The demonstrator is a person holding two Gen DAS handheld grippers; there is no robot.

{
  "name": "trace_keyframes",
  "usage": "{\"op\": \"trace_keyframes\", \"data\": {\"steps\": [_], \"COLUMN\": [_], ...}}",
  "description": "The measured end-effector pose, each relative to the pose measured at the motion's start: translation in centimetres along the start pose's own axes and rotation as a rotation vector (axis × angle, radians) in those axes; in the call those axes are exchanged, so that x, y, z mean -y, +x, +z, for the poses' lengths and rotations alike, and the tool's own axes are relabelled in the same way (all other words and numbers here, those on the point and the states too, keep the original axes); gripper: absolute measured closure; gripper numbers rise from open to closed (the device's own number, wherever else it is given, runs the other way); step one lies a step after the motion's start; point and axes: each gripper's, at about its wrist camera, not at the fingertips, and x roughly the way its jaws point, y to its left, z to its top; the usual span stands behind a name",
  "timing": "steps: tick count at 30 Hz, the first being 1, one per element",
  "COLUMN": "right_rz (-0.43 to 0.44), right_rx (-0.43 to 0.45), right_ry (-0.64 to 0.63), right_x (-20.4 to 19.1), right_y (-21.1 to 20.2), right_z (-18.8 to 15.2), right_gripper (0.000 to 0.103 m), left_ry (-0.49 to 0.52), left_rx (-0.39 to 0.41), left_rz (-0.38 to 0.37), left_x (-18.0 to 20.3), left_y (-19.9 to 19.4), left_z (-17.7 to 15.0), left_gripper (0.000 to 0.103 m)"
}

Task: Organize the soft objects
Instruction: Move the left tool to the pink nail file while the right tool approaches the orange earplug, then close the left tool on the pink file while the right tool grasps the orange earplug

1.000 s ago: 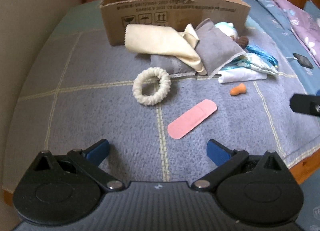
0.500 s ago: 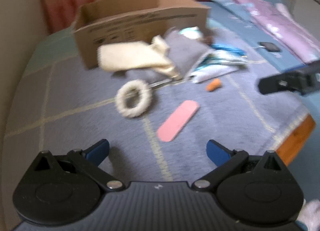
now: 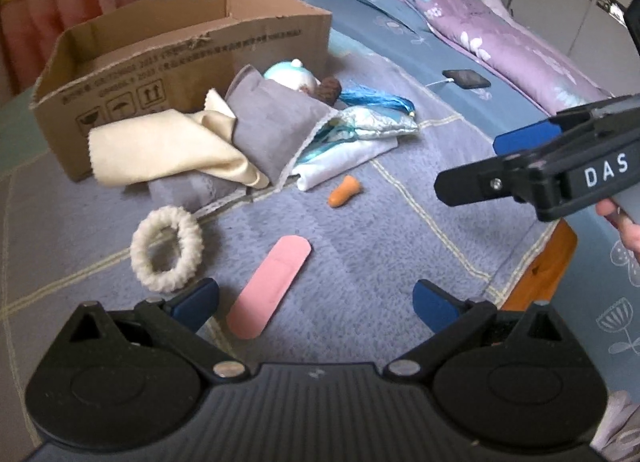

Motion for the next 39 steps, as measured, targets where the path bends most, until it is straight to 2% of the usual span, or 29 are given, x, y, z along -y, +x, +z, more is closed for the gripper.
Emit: {"op": "trace_keyframes", "data": {"steps": [2, 6, 9, 12, 13, 15, 20, 22, 26, 28, 34, 39], "right_rz": [0.003, 0.003, 0.001, 0.003, 0.005, 0.003, -0.013, -0.016, -0.012, -0.009, -0.014, -0.011], "right_rx": [-0.003, -0.003, -0.004, -0.001, 0.002, 0.009, 0.037, 0.027, 0.023, 0.026, 0.025, 0.025], "right_ry": [-0.001, 0.0, 0.01, 0.011, 0.008, -0.004, -0.055, -0.063, -0.062, -0.065, -0.1, -0.153], "right_x": [-0.1, -0.1, 0.0, 0.0, 0.0, -0.1, -0.3, -0.3, -0.4, -0.6, -1.4, -2.4], "right_y": [0.1, 0.1, 0.1, 0.0, 0.0, 0.0, 0.5, 0.8, 1.1, 1.0, 1.3, 2.0], "right_z": [0.0, 0.0, 0.0, 0.0, 0.0, -0.1, -0.7, -0.8, -1.1, -1.1, -1.2, -1.7], "right_gripper": [0.0, 0.0, 0.0, 0.0, 0.0, 0.0, 0.0, 0.0, 0.0, 0.0, 0.0, 0.0], "left_ry": [0.021, 0.053, 0.055, -0.012, -0.022, -0.031, -0.007, 0.012, 0.009, 0.019, -0.01, -0.077], "left_rx": [-0.023, -0.058, -0.036, -0.014, -0.005, 0.008, 0.026, 0.024, 0.029, 0.031, 0.034, 0.042], "left_rz": [-0.012, -0.109, -0.044, -0.014, -0.006, 0.017, 0.07, 0.122, 0.135, 0.133, 0.154, 0.207], "left_x": [0.3, 1.1, 1.5, 0.5, 0.4, 0.2, 0.4, 0.9, 1.1, 1.5, 1.5, 0.2], "left_y": [0.1, -0.1, -0.2, -0.1, -0.3, -0.6, -0.8, -0.8, -0.7, -0.7, -1.2, -2.4], "left_z": [0.2, 0.1, 0.0, 0.0, 0.1, 0.2, -0.2, -0.2, -0.2, -0.3, -0.7, -1.9], "left_gripper": [0.001, 0.001, 0.001, 0.014, 0.026, 0.041, 0.052, 0.069, 0.078, 0.086, 0.086, 0.086]}}
